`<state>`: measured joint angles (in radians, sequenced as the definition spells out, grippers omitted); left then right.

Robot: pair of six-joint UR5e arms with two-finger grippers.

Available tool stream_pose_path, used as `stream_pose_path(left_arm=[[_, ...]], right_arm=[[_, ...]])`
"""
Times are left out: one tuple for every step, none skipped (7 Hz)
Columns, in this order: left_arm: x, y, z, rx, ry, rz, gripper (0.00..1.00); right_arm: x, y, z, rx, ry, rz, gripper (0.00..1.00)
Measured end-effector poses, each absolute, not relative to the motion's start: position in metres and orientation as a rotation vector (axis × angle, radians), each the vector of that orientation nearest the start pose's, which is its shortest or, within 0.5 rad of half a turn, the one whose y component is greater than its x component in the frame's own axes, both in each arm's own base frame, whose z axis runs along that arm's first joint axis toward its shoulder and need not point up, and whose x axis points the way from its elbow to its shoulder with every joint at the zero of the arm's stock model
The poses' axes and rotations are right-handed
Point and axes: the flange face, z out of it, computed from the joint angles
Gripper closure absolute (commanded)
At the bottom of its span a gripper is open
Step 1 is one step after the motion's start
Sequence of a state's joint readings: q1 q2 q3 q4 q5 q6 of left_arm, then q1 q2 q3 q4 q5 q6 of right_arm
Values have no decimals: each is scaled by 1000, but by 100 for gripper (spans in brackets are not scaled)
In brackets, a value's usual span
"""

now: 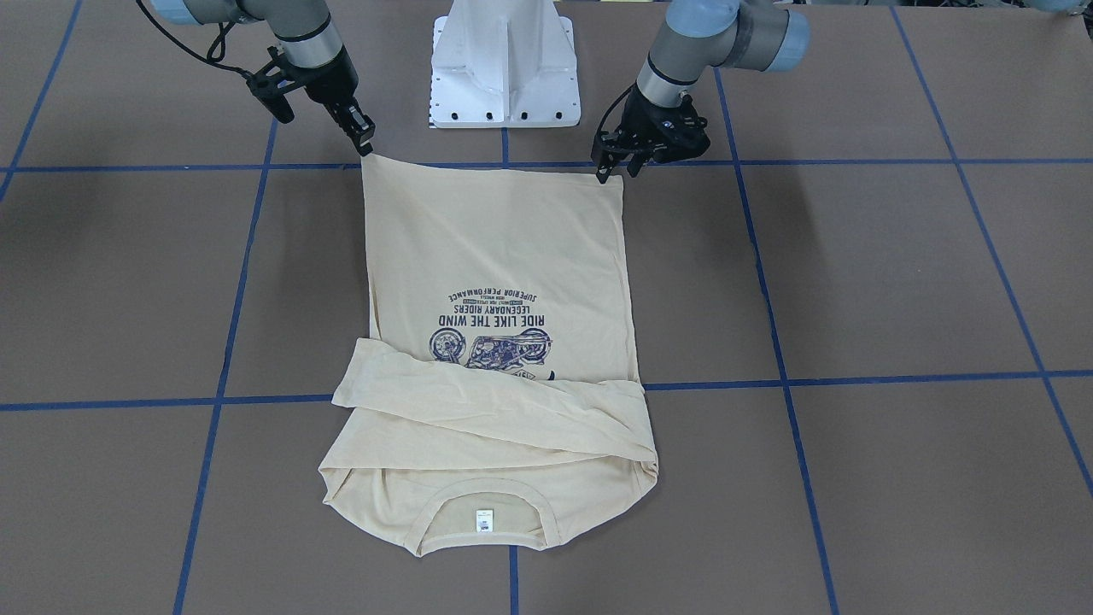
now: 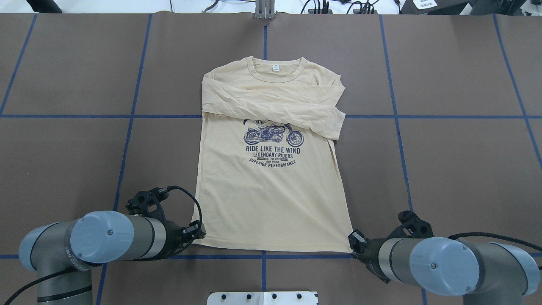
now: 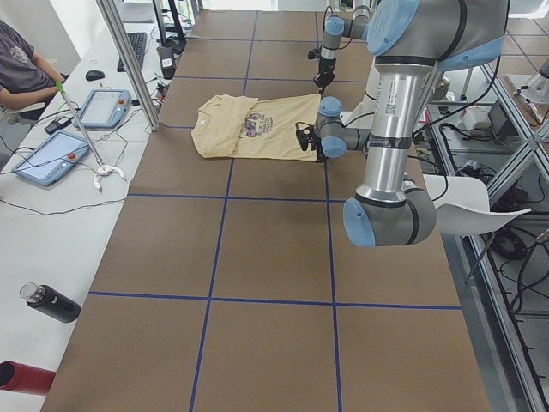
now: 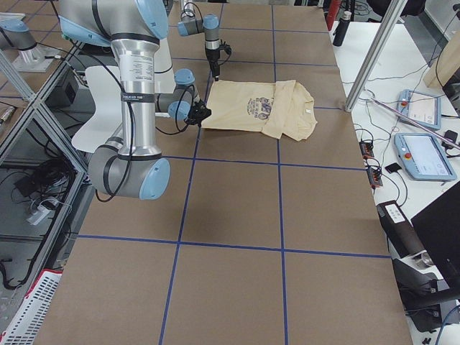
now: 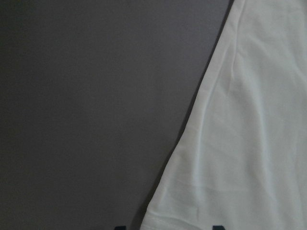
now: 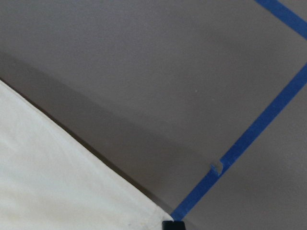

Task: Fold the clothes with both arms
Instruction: 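Grasp both hem corners with the left and right grippers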

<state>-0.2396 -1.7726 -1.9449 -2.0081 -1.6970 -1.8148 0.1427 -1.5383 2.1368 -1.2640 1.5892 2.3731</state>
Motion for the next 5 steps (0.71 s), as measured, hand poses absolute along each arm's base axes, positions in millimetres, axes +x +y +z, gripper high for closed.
stream_pose_path(left_arm=[[507, -247, 335, -121, 1015, -377, 49], [507, -247, 335, -122, 1013, -376, 66], [507, -247, 336, -123, 1012, -376, 91], [508, -247, 337, -124, 1009, -376, 100], [508, -247, 339, -123, 1006, -375, 100]], right_arm=[[-454, -198, 349, -320, -881, 869, 100], [-454, -198, 349, -320, -881, 869, 100], [-454, -198, 349, -320, -881, 869, 100], [-454, -198, 349, -320, -881, 869, 100], [-453, -198, 349, -320, -882, 870, 100]])
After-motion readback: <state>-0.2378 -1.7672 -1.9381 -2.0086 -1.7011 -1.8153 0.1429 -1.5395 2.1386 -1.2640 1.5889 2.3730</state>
